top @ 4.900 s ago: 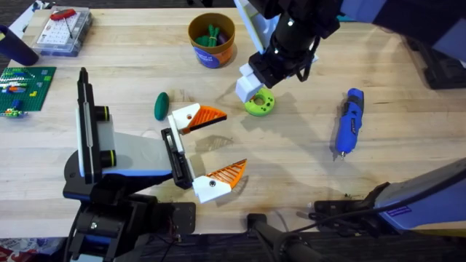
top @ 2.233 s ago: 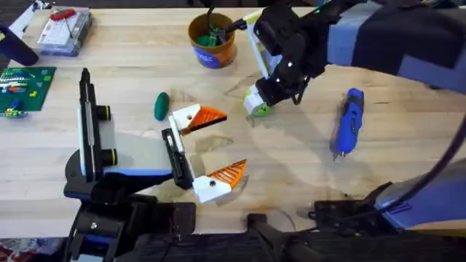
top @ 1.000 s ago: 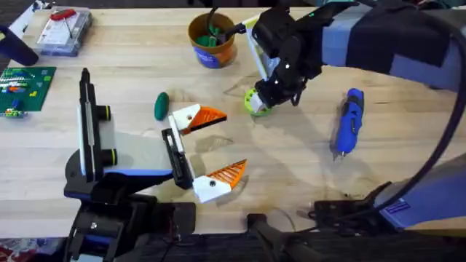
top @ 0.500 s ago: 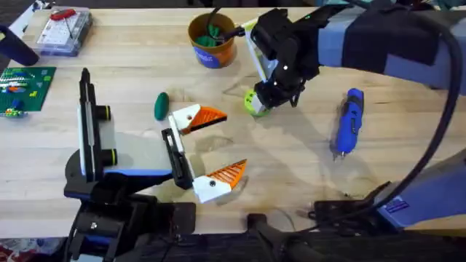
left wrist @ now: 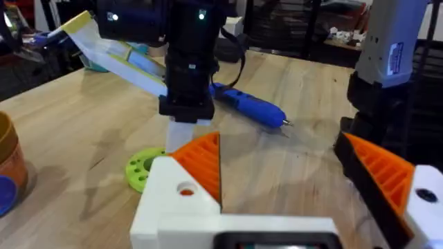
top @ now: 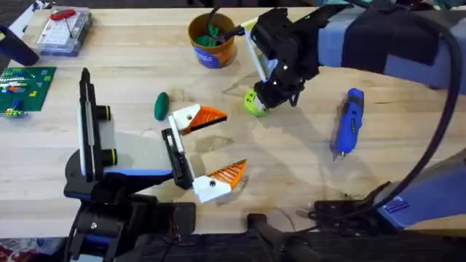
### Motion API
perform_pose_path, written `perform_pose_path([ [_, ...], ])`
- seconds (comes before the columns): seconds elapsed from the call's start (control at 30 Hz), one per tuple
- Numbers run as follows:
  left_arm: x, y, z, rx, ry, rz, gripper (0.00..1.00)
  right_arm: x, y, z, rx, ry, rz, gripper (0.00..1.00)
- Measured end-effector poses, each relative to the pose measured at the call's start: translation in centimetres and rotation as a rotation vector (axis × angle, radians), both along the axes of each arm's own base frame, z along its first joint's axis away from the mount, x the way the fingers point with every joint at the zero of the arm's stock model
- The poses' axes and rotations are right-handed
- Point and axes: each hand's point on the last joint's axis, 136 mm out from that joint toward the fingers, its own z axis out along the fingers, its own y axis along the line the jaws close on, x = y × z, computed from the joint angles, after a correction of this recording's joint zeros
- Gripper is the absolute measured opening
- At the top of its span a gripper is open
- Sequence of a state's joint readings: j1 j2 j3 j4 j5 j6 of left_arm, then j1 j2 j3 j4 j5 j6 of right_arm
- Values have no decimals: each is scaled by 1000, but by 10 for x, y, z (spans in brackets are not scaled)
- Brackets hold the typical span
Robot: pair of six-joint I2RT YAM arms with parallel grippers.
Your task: Pick up the gripper from the table and insert it into the empty holder that is missing its gripper. Then pick up a screw, insert it into the mounting hole, and use the screwdriver to tighten it. Finally, clean up the table by picking up the vegetable and placing it into the bucket.
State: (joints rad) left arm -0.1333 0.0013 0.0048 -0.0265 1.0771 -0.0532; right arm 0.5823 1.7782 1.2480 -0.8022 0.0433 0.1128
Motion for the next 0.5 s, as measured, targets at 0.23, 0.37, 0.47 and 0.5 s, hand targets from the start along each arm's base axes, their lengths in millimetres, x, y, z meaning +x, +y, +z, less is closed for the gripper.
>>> perform_pose_path([
  [0.23, 0, 0, 0, 0, 0, 0, 995, 1, 0, 0, 2, -2, -3, 4],
  [0.37, 0, 0, 0, 0, 0, 0, 995, 1, 0, 0, 2, -2, -3, 4],
  [0.47, 0, 0, 0, 0, 0, 0, 995, 1, 0, 0, 2, -2, -3, 4],
  [0.5, 0, 0, 0, 0, 0, 0, 995, 1, 0, 0, 2, -2, -3, 4],
])
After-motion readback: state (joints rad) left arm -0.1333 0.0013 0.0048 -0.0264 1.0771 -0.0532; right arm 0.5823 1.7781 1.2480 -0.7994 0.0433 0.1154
